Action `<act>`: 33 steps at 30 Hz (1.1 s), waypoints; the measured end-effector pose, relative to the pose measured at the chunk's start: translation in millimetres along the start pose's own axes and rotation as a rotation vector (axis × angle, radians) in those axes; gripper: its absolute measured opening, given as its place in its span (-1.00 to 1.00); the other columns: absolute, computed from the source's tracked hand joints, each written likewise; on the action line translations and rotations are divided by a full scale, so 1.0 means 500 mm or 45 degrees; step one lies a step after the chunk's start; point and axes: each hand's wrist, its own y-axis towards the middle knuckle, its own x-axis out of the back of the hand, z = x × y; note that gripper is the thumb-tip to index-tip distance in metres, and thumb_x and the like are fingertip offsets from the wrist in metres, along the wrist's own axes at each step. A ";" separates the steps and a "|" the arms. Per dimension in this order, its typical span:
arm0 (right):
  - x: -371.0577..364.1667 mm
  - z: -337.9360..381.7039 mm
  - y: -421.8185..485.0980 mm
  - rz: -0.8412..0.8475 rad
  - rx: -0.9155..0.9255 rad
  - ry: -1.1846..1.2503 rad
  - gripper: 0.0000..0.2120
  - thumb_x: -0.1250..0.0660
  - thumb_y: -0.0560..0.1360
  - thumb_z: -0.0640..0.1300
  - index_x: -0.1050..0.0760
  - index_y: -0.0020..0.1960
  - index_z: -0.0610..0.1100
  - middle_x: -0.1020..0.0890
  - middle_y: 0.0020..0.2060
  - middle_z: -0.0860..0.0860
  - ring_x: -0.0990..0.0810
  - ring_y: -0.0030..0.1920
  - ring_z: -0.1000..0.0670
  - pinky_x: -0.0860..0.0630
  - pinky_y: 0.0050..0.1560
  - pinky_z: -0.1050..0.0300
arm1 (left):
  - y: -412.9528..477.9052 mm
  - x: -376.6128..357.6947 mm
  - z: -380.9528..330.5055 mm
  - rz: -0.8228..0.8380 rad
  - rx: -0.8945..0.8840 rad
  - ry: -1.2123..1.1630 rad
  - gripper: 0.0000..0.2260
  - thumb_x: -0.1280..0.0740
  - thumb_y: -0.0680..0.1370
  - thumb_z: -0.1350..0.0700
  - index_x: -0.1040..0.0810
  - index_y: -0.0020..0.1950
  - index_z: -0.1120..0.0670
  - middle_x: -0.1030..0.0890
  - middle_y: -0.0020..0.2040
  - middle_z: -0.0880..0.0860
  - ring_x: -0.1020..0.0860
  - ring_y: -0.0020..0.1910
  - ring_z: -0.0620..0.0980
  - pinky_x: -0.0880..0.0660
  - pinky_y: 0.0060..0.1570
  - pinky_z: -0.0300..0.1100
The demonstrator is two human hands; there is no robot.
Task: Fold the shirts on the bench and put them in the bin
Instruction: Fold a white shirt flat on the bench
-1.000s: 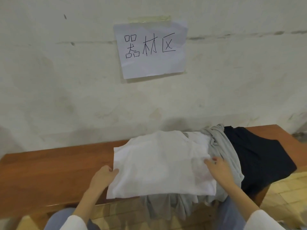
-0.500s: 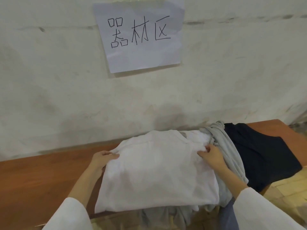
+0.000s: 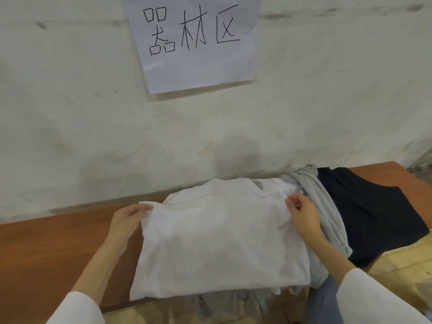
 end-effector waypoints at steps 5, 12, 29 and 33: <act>-0.016 -0.001 0.039 -0.110 -0.097 -0.014 -0.86 -0.19 0.60 -0.15 -0.44 0.06 -0.22 -0.56 -0.08 -0.10 -0.50 -0.08 -0.08 -0.44 0.03 0.01 | 0.044 -0.013 0.023 0.071 -0.090 0.481 -0.82 -0.28 0.47 0.23 -0.56 0.05 0.12 -0.56 0.02 0.09 -0.50 -0.01 0.05 -0.42 -0.13 -0.19; 0.002 0.004 -0.006 0.024 -0.071 -0.176 -0.59 -0.21 0.60 -0.09 -0.25 0.37 -0.23 -0.55 0.01 -0.09 -0.53 -0.01 -0.10 -0.45 0.13 -0.04 | 0.004 -0.047 0.050 -0.010 -0.177 0.790 -0.48 -0.33 0.49 0.23 -0.28 0.43 0.12 -0.29 0.36 0.20 -0.42 0.22 0.22 -0.42 0.14 -0.01; 0.062 -0.012 -0.185 0.292 -0.161 -0.365 -0.80 -0.14 0.62 -0.02 -0.29 0.03 -0.17 -0.47 -0.12 -0.09 -0.45 -0.12 -0.07 -0.31 -0.11 0.09 | -0.193 -0.010 0.111 -0.293 0.021 0.369 -0.65 -0.10 0.64 -0.06 -0.49 0.05 0.21 -0.58 -0.08 0.20 -0.57 -0.13 0.18 -0.53 -0.05 0.04; 0.088 0.002 -0.163 0.149 -0.170 -0.194 -0.83 -0.22 0.58 -0.06 -0.35 -0.04 -0.17 -0.47 -0.25 -0.02 -0.46 -0.18 -0.05 -0.34 -0.18 0.07 | -0.198 0.038 0.081 -0.379 -0.060 0.404 -0.71 -0.12 0.65 0.07 -0.50 -0.04 0.25 -0.53 -0.16 0.20 -0.52 -0.10 0.22 -0.43 -0.11 0.01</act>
